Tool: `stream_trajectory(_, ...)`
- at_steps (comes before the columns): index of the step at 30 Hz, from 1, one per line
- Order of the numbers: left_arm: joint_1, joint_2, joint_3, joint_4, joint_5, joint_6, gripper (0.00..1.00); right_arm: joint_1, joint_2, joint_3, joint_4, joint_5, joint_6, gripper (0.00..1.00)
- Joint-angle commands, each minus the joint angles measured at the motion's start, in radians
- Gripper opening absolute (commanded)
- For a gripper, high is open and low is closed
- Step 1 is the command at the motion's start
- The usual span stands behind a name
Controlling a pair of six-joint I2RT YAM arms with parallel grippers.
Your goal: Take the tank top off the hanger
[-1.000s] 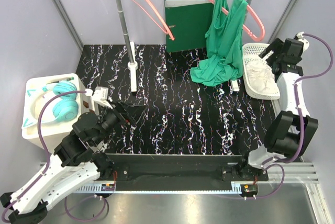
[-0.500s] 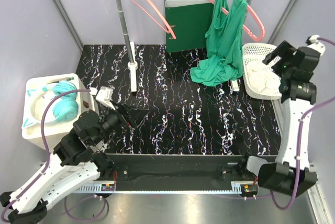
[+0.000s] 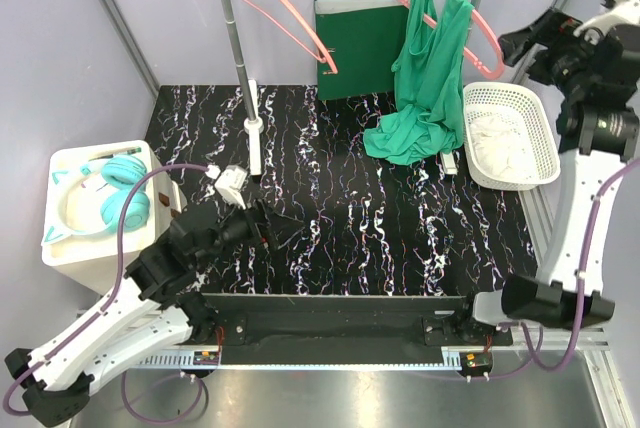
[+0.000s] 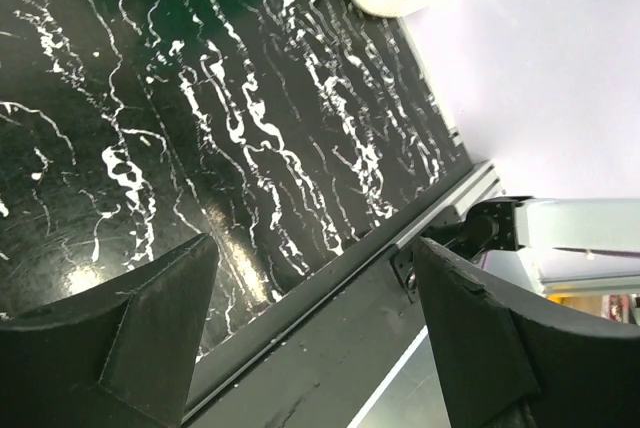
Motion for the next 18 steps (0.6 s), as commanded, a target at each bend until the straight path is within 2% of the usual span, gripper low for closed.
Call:
stream_trajectory(1, -0.001, -0.052, -0.033, 0.124, -0.001, -0.018, 0.82, 0.056, 0.118, 0.16, -0.028, -0.182, -0.029, 0.95)
stream_trajectory(2, -0.001, -0.058, -0.039, 0.133, -0.021, -0.022, 0.82, 0.067, 0.163, 0.185, -0.034, -0.2, -0.042, 0.91)
stream_trajectory(5, -0.001, -0.081, -0.064, 0.175, -0.052, -0.058, 0.82, 0.131, 0.231, 0.261, -0.068, -0.125, -0.134, 0.88)
stream_trajectory(8, 0.0, -0.089, -0.054, 0.228, -0.038, -0.056, 0.83, 0.139, 0.291, 0.317, -0.105, -0.098, -0.182, 0.87)
stream_trajectory(13, -0.001, -0.035, 0.033, 0.16, -0.016, 0.005, 0.82, 0.14, 0.34, 0.37, -0.138, -0.079, -0.254, 0.85)
stream_trajectory(18, -0.001, -0.003, 0.028, 0.181, 0.005, -0.015, 0.82, 0.145, 0.378, 0.401, -0.138, -0.102, -0.268, 0.78)
